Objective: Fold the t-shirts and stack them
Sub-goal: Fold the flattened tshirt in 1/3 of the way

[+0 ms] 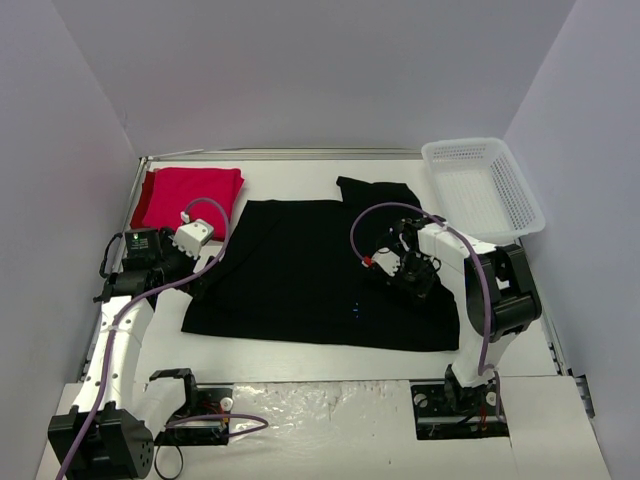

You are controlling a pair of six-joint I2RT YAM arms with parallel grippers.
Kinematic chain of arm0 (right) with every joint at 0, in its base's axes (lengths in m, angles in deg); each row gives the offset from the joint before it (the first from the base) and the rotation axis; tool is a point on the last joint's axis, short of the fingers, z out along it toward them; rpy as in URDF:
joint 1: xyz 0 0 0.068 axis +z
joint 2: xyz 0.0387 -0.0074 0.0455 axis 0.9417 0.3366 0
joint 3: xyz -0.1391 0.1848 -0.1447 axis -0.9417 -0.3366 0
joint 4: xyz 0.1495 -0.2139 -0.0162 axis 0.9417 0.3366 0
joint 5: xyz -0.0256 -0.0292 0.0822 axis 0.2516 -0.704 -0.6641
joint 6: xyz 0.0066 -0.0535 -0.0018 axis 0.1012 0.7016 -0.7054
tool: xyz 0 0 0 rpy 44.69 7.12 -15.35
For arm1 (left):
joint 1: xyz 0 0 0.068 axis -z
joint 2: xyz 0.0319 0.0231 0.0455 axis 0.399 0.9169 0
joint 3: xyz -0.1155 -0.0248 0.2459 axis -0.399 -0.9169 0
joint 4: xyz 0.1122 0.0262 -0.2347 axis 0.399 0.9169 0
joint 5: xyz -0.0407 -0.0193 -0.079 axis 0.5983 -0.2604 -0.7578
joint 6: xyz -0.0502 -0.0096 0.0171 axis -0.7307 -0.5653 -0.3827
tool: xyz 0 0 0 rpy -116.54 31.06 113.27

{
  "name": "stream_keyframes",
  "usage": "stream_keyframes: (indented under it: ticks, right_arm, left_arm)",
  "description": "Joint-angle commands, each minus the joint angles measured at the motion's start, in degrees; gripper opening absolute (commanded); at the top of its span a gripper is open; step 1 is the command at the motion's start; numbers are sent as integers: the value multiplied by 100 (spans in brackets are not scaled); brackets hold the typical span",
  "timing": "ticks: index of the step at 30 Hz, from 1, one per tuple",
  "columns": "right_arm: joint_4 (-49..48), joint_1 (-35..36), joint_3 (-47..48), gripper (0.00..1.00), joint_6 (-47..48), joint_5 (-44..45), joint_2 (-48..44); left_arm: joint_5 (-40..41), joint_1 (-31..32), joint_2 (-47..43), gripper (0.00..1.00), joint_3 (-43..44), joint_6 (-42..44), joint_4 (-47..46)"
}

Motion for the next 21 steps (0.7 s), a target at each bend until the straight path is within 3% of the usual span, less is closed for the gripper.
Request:
stream_keyframes:
  ticks: [1, 21]
  right_arm:
    - [275, 30, 187, 0, -71, 214, -238]
    - [345, -5, 889, 0, -212, 355, -353]
  left_arm:
    - [-138, -41, -67, 94, -42, -23, -58]
    - [-173, -41, -93, 94, -51, -23, -58]
